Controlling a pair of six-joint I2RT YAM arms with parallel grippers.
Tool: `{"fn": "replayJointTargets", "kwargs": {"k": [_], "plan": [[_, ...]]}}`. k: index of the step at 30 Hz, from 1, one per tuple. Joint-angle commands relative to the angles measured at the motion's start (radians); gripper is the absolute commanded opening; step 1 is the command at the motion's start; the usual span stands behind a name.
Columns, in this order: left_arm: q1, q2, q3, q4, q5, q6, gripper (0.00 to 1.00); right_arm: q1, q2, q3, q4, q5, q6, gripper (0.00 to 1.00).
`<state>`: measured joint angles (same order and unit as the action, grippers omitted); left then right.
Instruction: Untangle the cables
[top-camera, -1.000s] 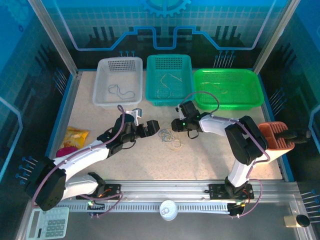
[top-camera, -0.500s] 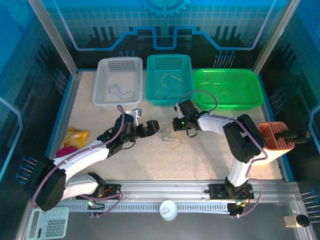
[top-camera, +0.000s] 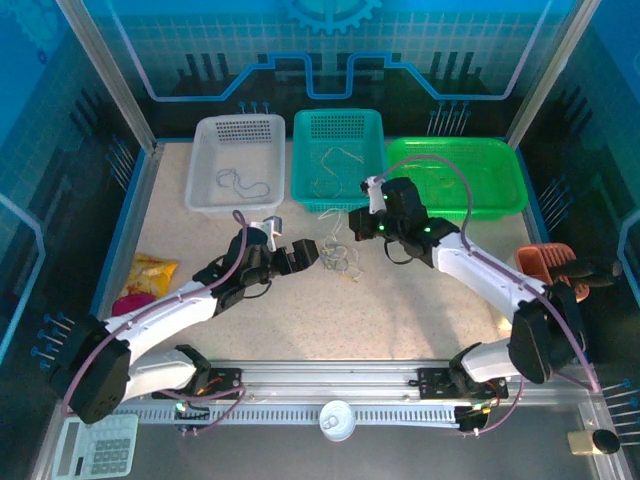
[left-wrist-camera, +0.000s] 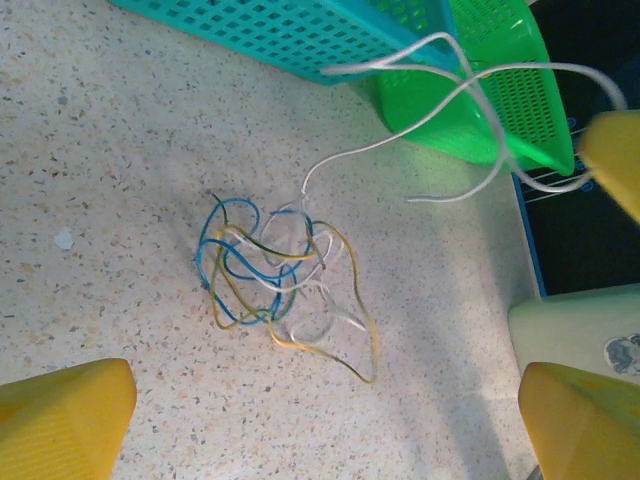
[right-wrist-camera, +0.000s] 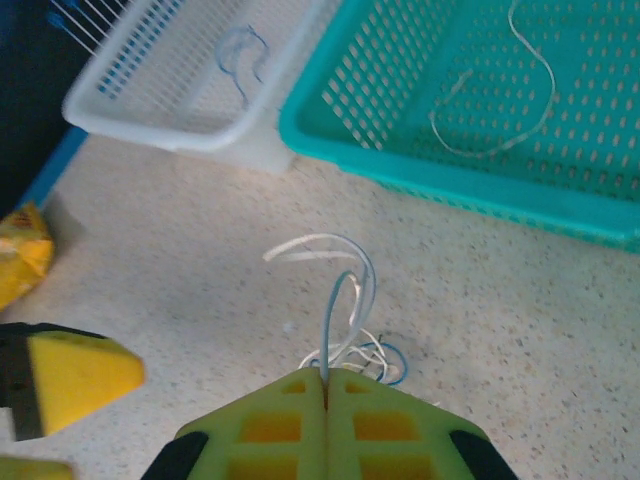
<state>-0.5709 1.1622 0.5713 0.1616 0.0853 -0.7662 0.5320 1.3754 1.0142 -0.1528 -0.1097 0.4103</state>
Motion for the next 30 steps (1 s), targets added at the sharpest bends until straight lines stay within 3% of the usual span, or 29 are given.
{"fn": "replayJointTargets", "kwargs": {"k": [1,7,21,30], "plan": [[0.016,-0.051,0.024,-0.005,-0.035,-0.05,0.99,0.018,-0.072,-0.024,0.018,-0.055,0.001,0.0],[0.041,-0.09,0.027,0.055,-0.025,-0.068,0.99,0.018,-0.115,-0.049,0.011,-0.061,0.008,0.0],[0.041,0.046,0.056,0.222,0.284,-0.031,0.71,0.013,-0.063,-0.077,0.053,-0.119,0.133,0.0],[-0.013,0.05,0.071,0.152,0.27,0.104,0.6,0.003,-0.058,-0.05,0.038,-0.173,0.16,0.0]]}}
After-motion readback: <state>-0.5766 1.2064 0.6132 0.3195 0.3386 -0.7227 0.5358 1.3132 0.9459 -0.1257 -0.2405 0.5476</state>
